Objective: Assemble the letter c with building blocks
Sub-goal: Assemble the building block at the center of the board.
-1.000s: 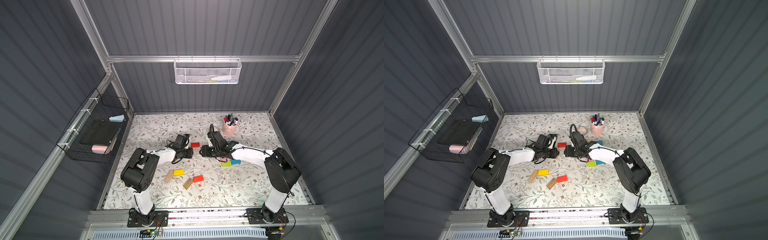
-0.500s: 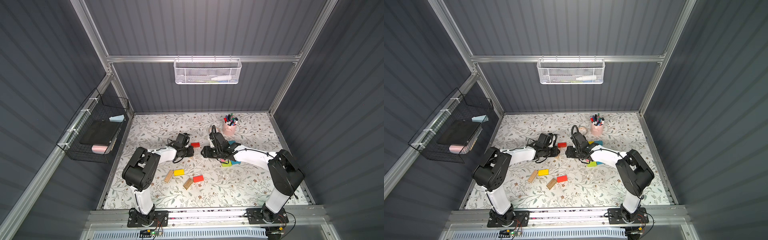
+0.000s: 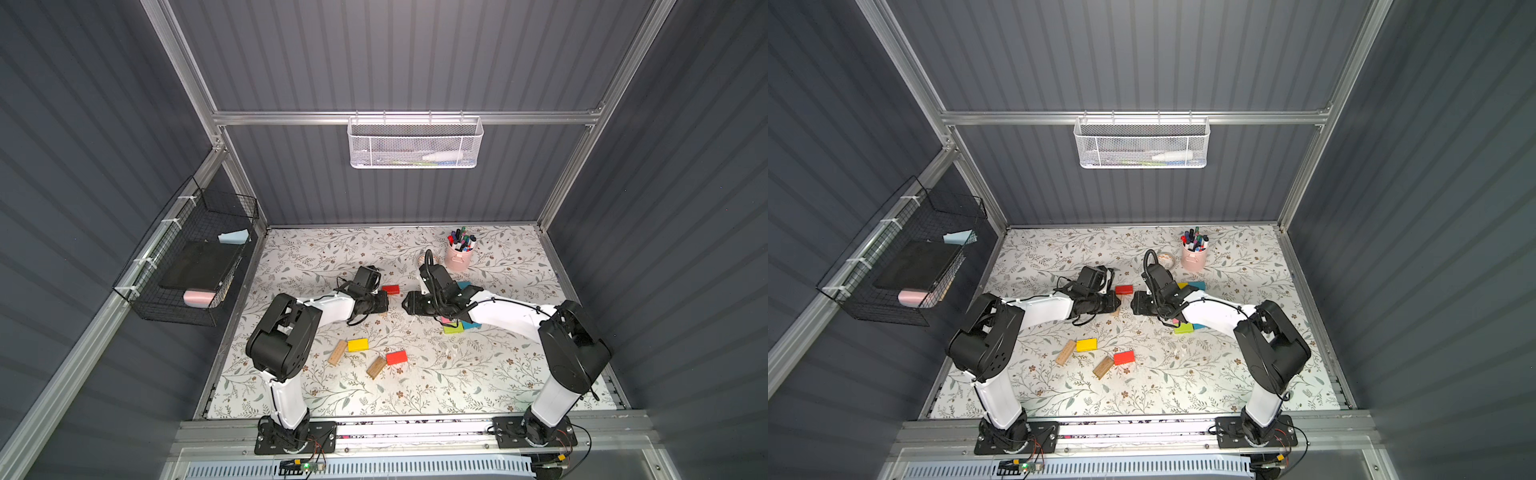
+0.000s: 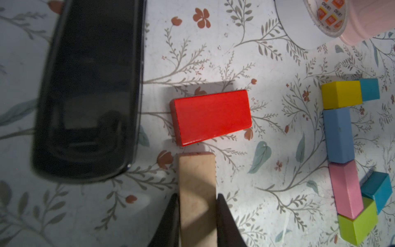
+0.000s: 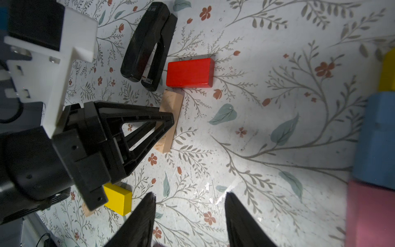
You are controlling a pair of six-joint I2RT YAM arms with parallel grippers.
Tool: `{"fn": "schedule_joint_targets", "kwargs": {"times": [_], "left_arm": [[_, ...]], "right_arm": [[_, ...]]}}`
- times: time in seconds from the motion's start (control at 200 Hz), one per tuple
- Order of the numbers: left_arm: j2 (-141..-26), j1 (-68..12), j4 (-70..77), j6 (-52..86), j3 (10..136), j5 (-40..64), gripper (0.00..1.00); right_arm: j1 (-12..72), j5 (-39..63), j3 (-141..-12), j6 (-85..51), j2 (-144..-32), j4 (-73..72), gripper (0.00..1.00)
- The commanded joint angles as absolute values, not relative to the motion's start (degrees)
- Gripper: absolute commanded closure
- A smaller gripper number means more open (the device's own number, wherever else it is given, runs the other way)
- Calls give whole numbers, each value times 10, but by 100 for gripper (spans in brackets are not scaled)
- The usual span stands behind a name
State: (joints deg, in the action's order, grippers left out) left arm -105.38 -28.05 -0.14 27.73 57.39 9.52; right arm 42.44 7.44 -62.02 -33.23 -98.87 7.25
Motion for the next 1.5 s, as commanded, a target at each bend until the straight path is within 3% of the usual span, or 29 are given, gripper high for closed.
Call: {"fn": "schedule_joint_targets", "kwargs": {"times": [0.0,0.315,0.655,1.101,1.351,1.496], "left_arm": [[-1072,-283,-40,288,582,81,78],[-1076,-283,-33,301,583,85,76],[-1066,-283,-24,308,580,93,46],[-929,-283,-36,317,519,117,39],[-870,-283,-79,305,492,135,44],[-890,-283,-93,264,504,158,64]], "right_arm": [[425,69,-615,-337,-973,74,45],[423,66,-614,-336,-969,75,45],[421,68,-613,-334,-968,73,45],[428,80,-593,-291,-940,86,45],[441,86,-569,-275,-913,98,46],[441,84,-559,-281,-906,96,46]]}}
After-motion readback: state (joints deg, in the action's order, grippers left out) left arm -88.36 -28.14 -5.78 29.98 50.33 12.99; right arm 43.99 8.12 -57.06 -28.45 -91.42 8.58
